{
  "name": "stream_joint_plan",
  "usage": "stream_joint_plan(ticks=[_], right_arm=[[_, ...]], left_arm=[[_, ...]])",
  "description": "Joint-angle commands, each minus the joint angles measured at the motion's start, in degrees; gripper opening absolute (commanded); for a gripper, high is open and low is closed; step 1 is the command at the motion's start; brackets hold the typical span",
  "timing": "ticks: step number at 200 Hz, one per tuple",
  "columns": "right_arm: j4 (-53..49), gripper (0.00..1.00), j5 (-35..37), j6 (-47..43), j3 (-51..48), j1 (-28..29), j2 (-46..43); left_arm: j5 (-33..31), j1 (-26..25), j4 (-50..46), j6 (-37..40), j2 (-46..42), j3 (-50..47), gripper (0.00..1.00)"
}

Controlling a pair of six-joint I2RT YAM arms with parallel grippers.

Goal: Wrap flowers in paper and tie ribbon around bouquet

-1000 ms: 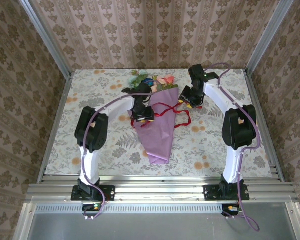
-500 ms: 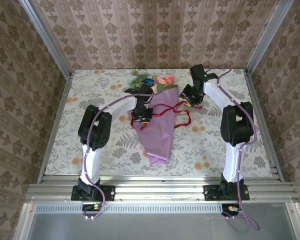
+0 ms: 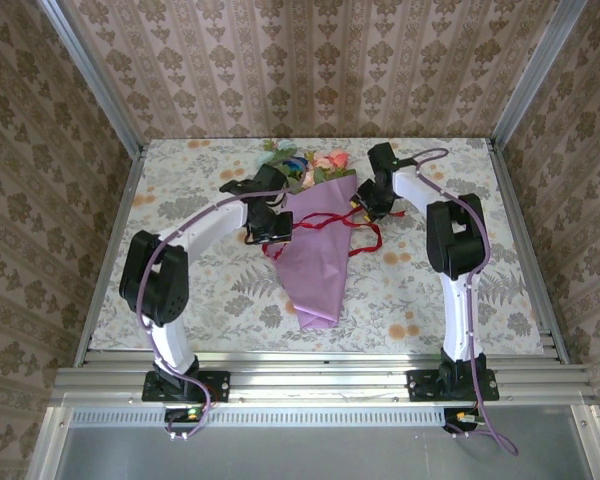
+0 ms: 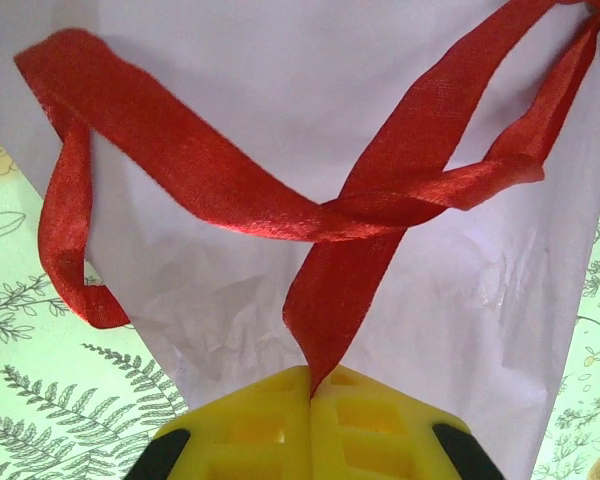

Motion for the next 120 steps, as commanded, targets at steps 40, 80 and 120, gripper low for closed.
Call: stream_joint_plan(ticks=[40,80,120], right_arm=[[4.9,0.29,0.7,7.2,0.1,1.3,2.4],[4.6,0.0,3.9,7.8,-2.3,1.2,-0.2],[4.1,0.0,6.8,4.7,-3.3,0.5,-4.7]], left_arm=[[3.4,1.1,2.6,-3.3,-2.7,-3.0,0.0],[3.6,3.2,3.1,-5.2,-7.0,-4.9,0.0],[4.8,10.7,4.0,-7.6,-13.6,-10.9,0.0]])
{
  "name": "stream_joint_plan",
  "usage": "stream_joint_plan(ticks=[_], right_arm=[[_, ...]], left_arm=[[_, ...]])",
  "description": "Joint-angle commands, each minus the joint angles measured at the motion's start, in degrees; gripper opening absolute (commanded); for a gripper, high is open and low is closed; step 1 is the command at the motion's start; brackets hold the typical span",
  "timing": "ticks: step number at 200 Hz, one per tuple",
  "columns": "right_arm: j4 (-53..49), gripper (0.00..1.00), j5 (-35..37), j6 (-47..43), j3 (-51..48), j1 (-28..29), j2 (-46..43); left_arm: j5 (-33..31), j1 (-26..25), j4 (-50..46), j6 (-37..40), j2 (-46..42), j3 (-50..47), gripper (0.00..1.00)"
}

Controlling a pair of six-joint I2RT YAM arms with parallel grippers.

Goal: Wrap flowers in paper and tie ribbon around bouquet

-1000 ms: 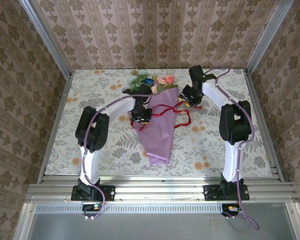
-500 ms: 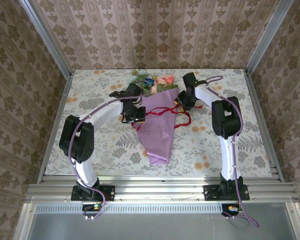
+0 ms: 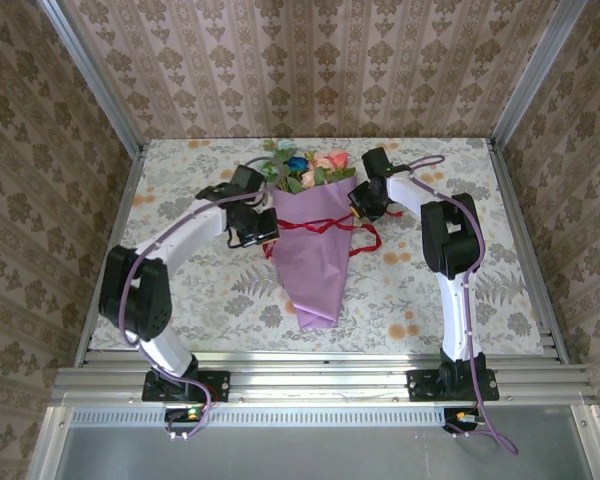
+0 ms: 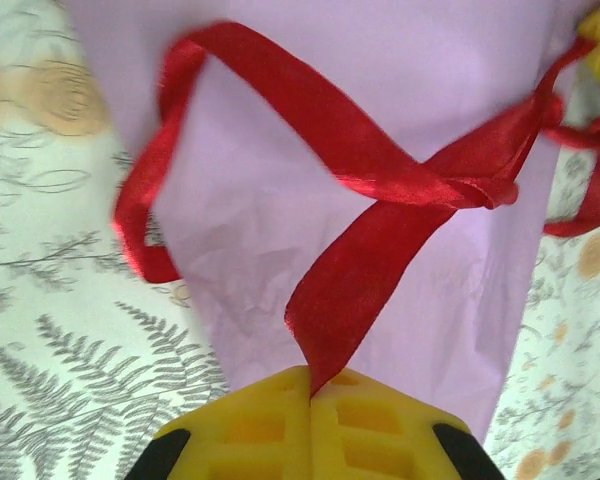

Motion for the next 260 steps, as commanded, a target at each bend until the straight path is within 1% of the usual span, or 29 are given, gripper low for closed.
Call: stream_joint_plan(ticks=[1,14,44,84,111,129,134,141,147,155,163,175,187,199,218,230,239,249,260], right_arm=[[-2.1,0.0,4.6,-1.9,-0.5,-0.6,-4.9],[-3.9,0.0,5.9,-4.4,0.1,-0.9,-6.0],[-4.6,0.0,5.7,-7.4,-1.1,-2.7,-8.3],[-5.4,0.0,4.3,-10.9,-3.0,-4.6,-10.6],[-5.1,0.0,2.9,-11.5,-3.6,-5.0,-10.2],[-4.9,0.0,1.3,-10.8,-3.8,-4.9,-8.9],[-4.9,0.0,0.9,-10.5,-4.0,-4.9,-8.6],[-4.5,0.0,0.4,-10.1,-4.4,-4.9,-8.3],[-4.1,0.0,0.2,-9.8,-4.8,-4.9,-8.3],[-3.8,0.0,0.0,-9.6,-5.3,-4.9,-8.2],[-3.8,0.0,-0.1,-9.6,-5.4,-4.9,-8.3],[-4.0,0.0,-0.2,-9.9,-5.5,-4.9,-8.3],[-4.2,0.0,-0.1,-10.2,-5.5,-5.0,-8.5],[-4.3,0.0,-0.1,-10.3,-5.5,-5.0,-8.6],[-4.0,0.0,-0.4,-10.2,-5.6,-5.0,-8.5],[-3.9,0.0,-0.4,-10.3,-5.6,-4.9,-8.5],[-3.9,0.0,-0.5,-10.4,-5.6,-4.9,-8.5],[-3.9,0.0,-0.7,-10.6,-5.7,-4.9,-8.4],[-3.8,0.0,-0.8,-10.7,-5.7,-4.9,-8.4]], left_arm=[[1.0,4.7,0.3,-2.4,-4.3,-3.3,0.0],[1.2,7.4,-0.1,-3.2,-5.9,-5.3,0.0],[0.0,14.2,-0.5,-4.4,-9.6,-9.8,0.0],[-3.7,22.0,-4.6,-6.0,-9.4,-11.5,0.0],[-5.3,25.3,-4.8,-7.6,-8.0,-12.7,0.0],[-4.7,25.4,-4.3,-8.8,-6.3,-12.4,0.0],[-5.3,25.2,-5.3,-9.6,-5.7,-11.9,0.01],[-6.7,24.8,-7.4,-10.6,-5.1,-11.0,0.13],[-8.2,24.4,-9.4,-11.8,-4.8,-10.1,0.25],[-10.2,23.7,-11.3,-13.6,-5.1,-9.2,0.38],[-11.0,22.7,-12.4,-16.0,-6.1,-8.7,0.46],[-9.8,20.4,-11.4,-21.1,-8.4,-8.9,0.52],[-6.5,17.1,-9.3,-27.1,-9.6,-9.2,0.55],[-3.0,13.0,-5.5,-34.9,-9.4,-9.7,0.56],[-0.5,5.9,2.8,-48.0,-7.0,-10.7,0.56],[-0.8,2.7,8.9,-57.0,-4.8,-11.8,0.56],[-2.5,0.9,12.1,-62.7,-3.0,-12.1,0.57],[-4.2,0.5,14.7,-67.3,-0.5,-11.4,0.57],[-5.3,0.6,14.5,-70.5,2.7,-9.0,0.57]])
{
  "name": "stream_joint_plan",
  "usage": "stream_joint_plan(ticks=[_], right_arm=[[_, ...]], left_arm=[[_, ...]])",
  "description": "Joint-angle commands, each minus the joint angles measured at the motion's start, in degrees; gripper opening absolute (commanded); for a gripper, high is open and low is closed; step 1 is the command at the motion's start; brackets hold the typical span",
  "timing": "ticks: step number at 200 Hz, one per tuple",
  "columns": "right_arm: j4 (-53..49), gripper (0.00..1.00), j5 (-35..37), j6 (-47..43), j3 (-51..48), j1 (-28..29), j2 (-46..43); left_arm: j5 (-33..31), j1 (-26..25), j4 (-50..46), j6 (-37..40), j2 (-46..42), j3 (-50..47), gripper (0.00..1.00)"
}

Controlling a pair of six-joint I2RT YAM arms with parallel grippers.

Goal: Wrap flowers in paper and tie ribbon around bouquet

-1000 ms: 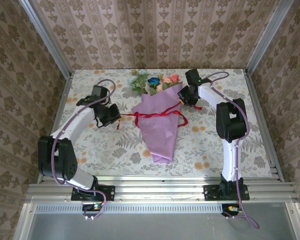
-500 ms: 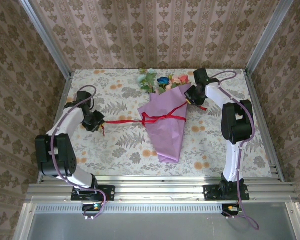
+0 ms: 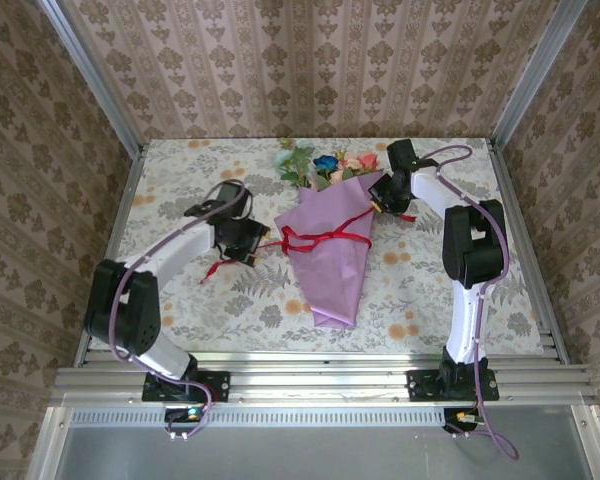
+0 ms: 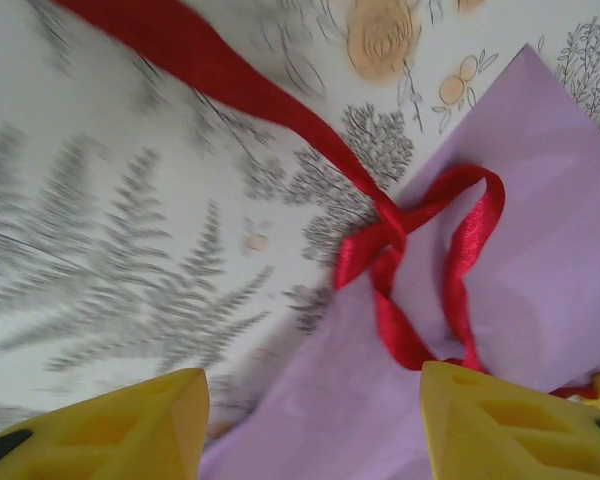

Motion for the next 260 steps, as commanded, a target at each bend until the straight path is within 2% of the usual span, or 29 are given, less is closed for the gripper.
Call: stream_joint_plan(ticks=[1,17,35,48,66,88,113,139,168,260], right_arm=[[-0.8,0.0,-1.1,-1.0,-0.9,0.1,0.4],[-0.5,0.0,-1.4,-1.2,-1.1,0.1,0.4],[-0.2,0.0,-1.6,-1.2,-1.3,0.1,0.8],[0.1,0.0,-1.8,-0.9,-1.4,0.1,0.9],[0.4,0.0,-2.1,-0.7,-1.5,0.2,0.9],[0.3,0.03,-2.3,-0.7,-1.5,0.2,0.5],[-0.3,0.11,-2.2,-1.0,-2.3,0.2,-0.9],[-0.6,0.23,-1.8,-0.9,-4.3,0.1,-2.3],[-0.6,0.3,-2.2,0.5,-6.6,0.1,-3.9],[3.8,0.37,-4.3,14.2,-15.1,4.2,-10.4]], left_arm=[[-2.5,0.1,6.4,-17.9,6.0,2.1,0.57],[-3.1,-1.6,7.1,-20.3,10.6,5.5,0.57],[-0.6,-1.8,5.2,-21.8,15.5,9.1,0.56],[1.4,-2.0,6.3,-24.1,18.0,9.1,0.54],[1.0,-1.7,8.2,-25.8,19.4,8.8,0.5],[1.0,-1.0,6.5,-23.8,21.0,10.2,0.35],[1.0,-1.0,8.4,-23.6,20.3,8.3,0.16],[0.7,-0.9,9.6,-23.5,19.2,6.2,0.06],[0.6,-0.7,10.6,-23.0,18.2,5.0,0.03],[0.3,-0.6,12.6,-22.3,16.9,4.1,0.0]])
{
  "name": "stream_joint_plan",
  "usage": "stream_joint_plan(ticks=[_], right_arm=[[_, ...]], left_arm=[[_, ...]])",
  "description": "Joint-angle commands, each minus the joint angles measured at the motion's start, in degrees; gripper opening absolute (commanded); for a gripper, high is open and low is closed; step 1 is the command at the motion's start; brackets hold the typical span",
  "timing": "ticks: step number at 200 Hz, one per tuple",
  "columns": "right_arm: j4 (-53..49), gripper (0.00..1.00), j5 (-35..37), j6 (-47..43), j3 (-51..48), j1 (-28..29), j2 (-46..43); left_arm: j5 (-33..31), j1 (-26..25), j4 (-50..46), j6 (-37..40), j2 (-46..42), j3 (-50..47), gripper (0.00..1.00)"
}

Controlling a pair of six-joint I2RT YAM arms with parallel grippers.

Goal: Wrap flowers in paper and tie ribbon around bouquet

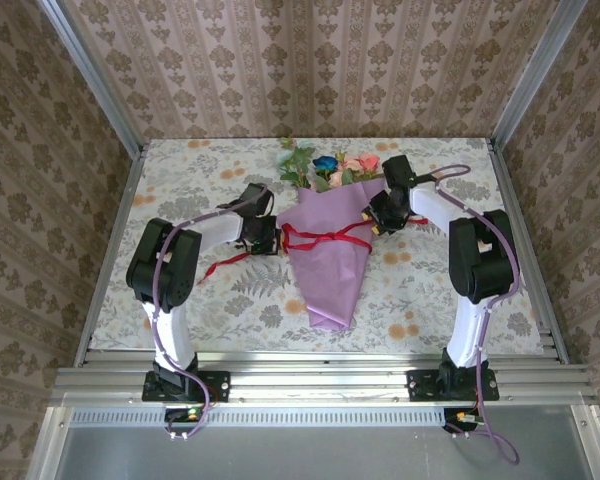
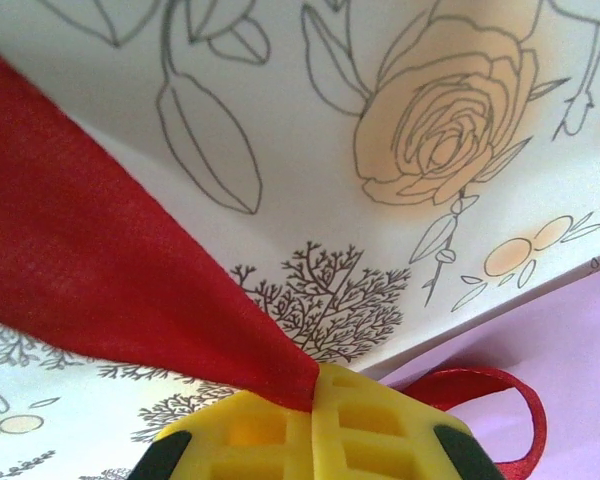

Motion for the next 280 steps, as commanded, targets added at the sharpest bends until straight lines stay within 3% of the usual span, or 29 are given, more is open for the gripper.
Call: stream_joint_plan(ticks=[1,98,122,157,208,280], right_arm=[[0.8,0.37,-0.7,5.2,-2.0,0.9,-1.9],[4.9,0.36,-3.1,9.5,0.4,3.9,2.2],[4.9,0.27,-2.9,9.3,0.0,3.9,2.7],[3.3,0.0,-1.0,8.2,-0.6,3.4,1.6],[-1.0,0.0,3.8,1.8,-1.5,0.7,-5.7],[-1.5,0.0,0.3,-7.6,-11.2,-9.6,-13.7]], left_arm=[[-0.4,0.4,-1.0,-2.2,-1.5,-1.0,0.0],[-0.2,0.4,0.1,-2.4,-1.9,-1.7,0.0],[-0.4,0.4,0.6,-2.5,-2.3,-1.9,0.0],[-0.9,0.4,0.4,-1.9,-3.5,-1.8,0.0],[-1.3,3.9,0.2,1.3,-5.7,-2.7,0.0],[-0.9,7.4,0.9,4.4,-8.8,-4.9,0.0]])
